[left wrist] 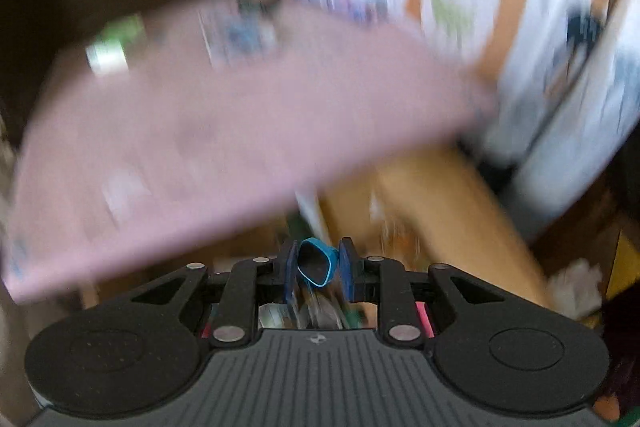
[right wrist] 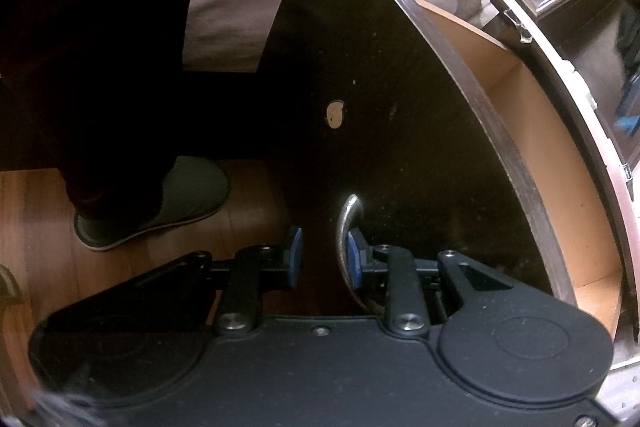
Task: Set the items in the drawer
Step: 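Carry the blue cap into the drawer and open the left tool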
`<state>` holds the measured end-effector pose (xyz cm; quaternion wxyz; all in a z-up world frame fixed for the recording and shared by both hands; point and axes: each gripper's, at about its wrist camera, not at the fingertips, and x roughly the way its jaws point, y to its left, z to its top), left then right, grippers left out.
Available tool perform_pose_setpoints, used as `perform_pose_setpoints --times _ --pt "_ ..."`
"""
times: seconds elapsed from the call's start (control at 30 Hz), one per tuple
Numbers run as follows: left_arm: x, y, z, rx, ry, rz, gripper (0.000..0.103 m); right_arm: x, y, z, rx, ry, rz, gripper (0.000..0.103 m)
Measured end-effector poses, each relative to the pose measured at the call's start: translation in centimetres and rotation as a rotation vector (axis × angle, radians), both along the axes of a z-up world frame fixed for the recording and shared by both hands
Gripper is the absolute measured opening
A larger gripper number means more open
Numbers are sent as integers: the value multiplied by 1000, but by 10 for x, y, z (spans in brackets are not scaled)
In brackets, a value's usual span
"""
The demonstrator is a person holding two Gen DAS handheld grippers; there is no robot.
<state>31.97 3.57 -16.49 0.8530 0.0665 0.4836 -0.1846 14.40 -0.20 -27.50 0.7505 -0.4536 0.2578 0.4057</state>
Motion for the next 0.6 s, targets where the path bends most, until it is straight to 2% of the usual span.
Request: perform_pose_setpoints --times 0.13,0.2,0.43,0.47,0.5,0.53,0.6 --pt "-14 -14 -41 40 90 31 21 0 1 0 -3 -1 0 25" --pt "-14 -16 -53 28 117 74 21 0 1 0 -3 -4 2 25" --pt "-15 -41 -64 41 105 92 22 0 1 0 -7 -7 7 25" --pt "-17 -45 -64 52 98 87 30 0 0 -1 -7 -9 12 25" --pt "-17 -47 -64 75 87 90 54 0 0 -1 -7 -9 15 25" --pt "-17 -49 -61 100 68 102 62 0 -1 -1 -8 -9 16 25" --pt "-19 -51 -55 111 48 118 64 1 -1 -1 -8 -8 17 24"
